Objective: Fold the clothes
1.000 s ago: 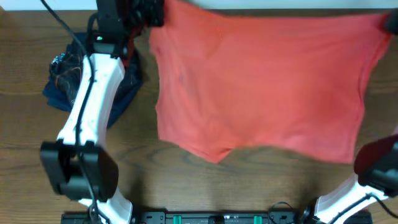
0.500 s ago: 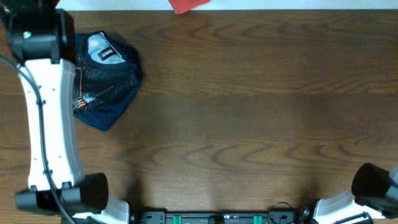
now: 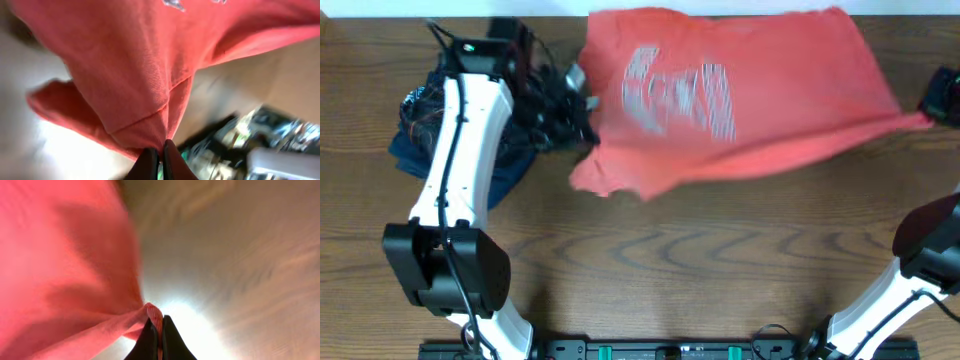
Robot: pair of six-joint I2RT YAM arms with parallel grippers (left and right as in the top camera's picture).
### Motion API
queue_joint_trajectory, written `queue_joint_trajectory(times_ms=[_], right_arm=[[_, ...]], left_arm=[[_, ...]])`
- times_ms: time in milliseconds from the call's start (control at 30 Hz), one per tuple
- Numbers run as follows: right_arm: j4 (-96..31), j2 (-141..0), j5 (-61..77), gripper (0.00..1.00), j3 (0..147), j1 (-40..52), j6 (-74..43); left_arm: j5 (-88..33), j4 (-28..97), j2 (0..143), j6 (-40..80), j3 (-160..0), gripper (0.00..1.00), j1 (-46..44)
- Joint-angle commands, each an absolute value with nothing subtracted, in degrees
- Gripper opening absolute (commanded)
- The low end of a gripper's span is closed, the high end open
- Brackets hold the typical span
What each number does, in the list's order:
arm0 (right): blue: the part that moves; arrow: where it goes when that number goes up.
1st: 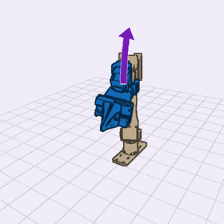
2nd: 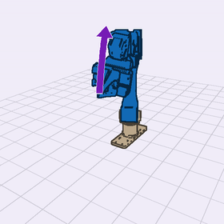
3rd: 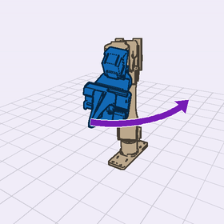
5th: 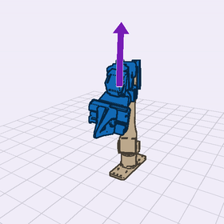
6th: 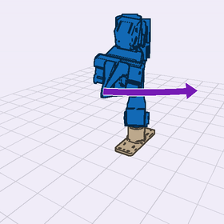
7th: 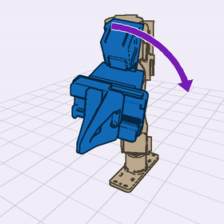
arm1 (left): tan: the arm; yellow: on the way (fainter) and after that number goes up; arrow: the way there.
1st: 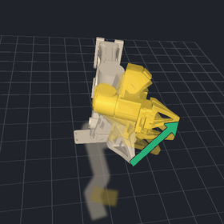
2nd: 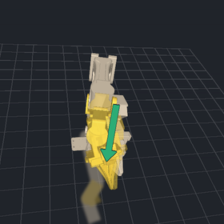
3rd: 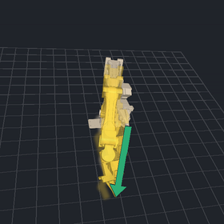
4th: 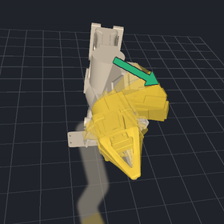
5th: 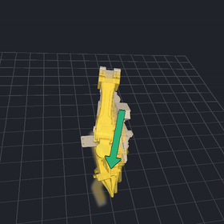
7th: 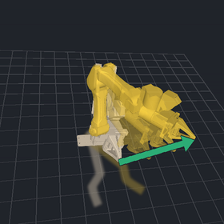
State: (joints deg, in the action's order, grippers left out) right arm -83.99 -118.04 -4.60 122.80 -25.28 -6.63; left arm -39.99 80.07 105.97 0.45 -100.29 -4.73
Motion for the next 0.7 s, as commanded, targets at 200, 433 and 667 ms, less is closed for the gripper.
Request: queue_joint_trajectory(times_ms=[200, 433, 667], right_arm=[[-86.3, -117.3, -6.7, 0.01, 110.1, -26.9, -5.5], [-84.8, -117.2, -1.3, 0.01, 99.5, -28.9, -4.5], [-81.2, -116.8, 1.1, 0.01, 91.4, -31.5, -3.7]], left_arm=[[-28.6, 81.1, 104.5, -5.0, -85.2, 0.06, -4.5], [-26.9, 78.5, 104.4, -4.9, -78.7, 0.06, -4.5], [-25.8, 78.1, 103.7, -4.6, -74.2, 0.06, -4.5]])
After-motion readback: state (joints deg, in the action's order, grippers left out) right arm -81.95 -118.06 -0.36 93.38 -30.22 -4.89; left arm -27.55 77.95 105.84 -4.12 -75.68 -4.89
